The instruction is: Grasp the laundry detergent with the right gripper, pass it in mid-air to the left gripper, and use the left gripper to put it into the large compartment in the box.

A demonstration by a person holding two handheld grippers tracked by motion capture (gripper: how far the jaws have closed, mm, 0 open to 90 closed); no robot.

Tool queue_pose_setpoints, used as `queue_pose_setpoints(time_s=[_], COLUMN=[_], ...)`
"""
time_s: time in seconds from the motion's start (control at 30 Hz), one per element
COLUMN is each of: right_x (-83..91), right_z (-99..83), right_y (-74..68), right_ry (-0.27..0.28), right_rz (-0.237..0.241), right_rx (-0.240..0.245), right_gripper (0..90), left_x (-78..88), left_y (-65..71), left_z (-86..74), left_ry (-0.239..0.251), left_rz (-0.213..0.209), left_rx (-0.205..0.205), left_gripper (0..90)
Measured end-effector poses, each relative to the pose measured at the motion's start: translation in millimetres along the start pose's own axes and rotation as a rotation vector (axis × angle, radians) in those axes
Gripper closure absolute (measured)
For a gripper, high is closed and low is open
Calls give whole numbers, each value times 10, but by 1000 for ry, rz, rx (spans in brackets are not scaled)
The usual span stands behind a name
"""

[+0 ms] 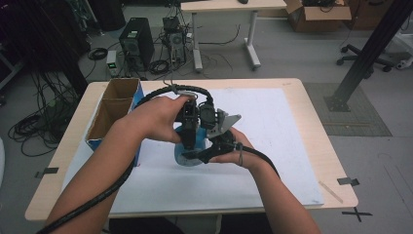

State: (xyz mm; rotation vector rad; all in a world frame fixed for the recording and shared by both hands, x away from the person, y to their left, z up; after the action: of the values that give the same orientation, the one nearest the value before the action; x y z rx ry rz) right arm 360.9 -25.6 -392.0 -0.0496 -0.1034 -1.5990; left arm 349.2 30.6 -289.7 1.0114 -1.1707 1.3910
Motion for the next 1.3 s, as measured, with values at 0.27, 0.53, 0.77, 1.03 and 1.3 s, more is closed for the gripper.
queue_pose_setpoints(time_s=[0.27,0.53,0.77,1.03,1.3], right_x=[67,115,152,446,942], right_z=[-24,-35,-37,17,153], right_y=[1,11,-1,87,180], right_ry=[9,28,43,60,32], right_rz=[-22,-48,-43,-109,-168], right_rx=[-21,-54,-82,-92,-70], right_gripper=[271,107,0,0,0], left_x=[4,1,29,112,335], left_y=[-2,-20,-22,-54,-200], left_z=[42,74,92,61,-33], left_ry=[0,-5,-5,-2,-4], left_rz=[-10,-9,-11,-12,12], left_rx=[-9,-10,-4,42,230], left_gripper=[377,377,377,377,376])
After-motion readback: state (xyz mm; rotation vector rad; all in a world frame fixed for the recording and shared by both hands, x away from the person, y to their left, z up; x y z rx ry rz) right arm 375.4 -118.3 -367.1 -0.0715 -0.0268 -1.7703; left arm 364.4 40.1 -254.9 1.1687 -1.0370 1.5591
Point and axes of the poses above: each handheld gripper's, and its own axes: x roughly backward along the jaws, z roughly out of its top, y roughly to its right, the point moved 5 cm from there along -x, roughly forward along the jaws, and after that the axes turned 15 degrees about y, right-handed, at the moved point
